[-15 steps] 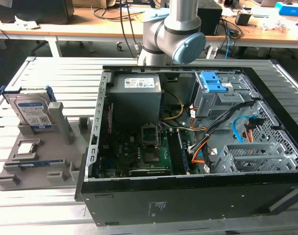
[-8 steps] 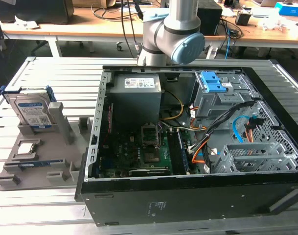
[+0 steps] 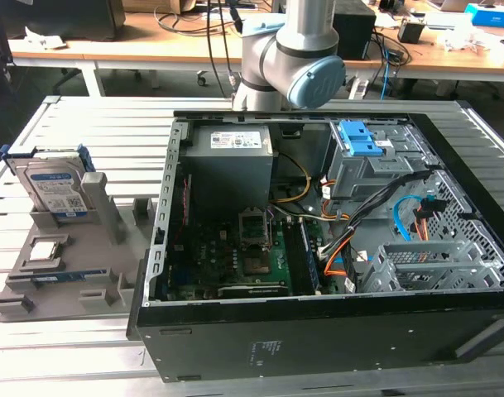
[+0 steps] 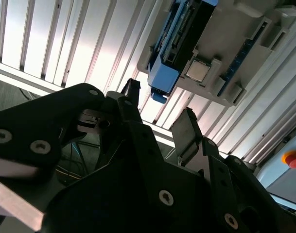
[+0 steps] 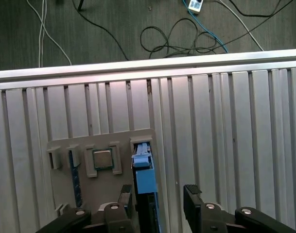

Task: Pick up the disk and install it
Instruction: 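Pick up the disk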

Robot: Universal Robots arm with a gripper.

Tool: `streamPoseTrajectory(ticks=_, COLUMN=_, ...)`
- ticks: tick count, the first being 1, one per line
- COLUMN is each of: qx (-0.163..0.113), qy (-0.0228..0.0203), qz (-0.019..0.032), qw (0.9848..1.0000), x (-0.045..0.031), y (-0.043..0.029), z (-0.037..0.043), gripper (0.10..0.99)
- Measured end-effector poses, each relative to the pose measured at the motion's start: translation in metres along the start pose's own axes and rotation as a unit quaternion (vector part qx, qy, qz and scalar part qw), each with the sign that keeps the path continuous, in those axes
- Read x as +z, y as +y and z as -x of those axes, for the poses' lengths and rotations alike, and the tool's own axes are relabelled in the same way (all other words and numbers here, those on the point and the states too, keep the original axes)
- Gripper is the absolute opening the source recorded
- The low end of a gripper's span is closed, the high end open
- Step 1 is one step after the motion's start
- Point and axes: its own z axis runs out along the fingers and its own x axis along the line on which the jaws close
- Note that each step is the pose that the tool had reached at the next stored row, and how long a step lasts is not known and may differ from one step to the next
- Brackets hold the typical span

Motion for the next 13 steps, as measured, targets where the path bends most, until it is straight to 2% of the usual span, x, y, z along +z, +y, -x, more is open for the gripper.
streamPoseTrajectory(ticks=6, qx=0.000, qy=0.0010, qz=-0.0001, qw=1.0000, x=0.0066, y=-0.0003, z=0.0002, gripper=0.541)
streamPoseTrajectory(ticks=9, qx=0.000, qy=0.0052, qz=-0.0005, qw=1.0000, x=0.0097, y=-0.0003, z=0.0002, gripper=0.541)
streamPoseTrajectory(ticks=13, qx=0.000, qy=0.0069, qz=-0.0006, qw=1.0000, x=0.0132, y=-0.0007, z=0.0002, gripper=0.541)
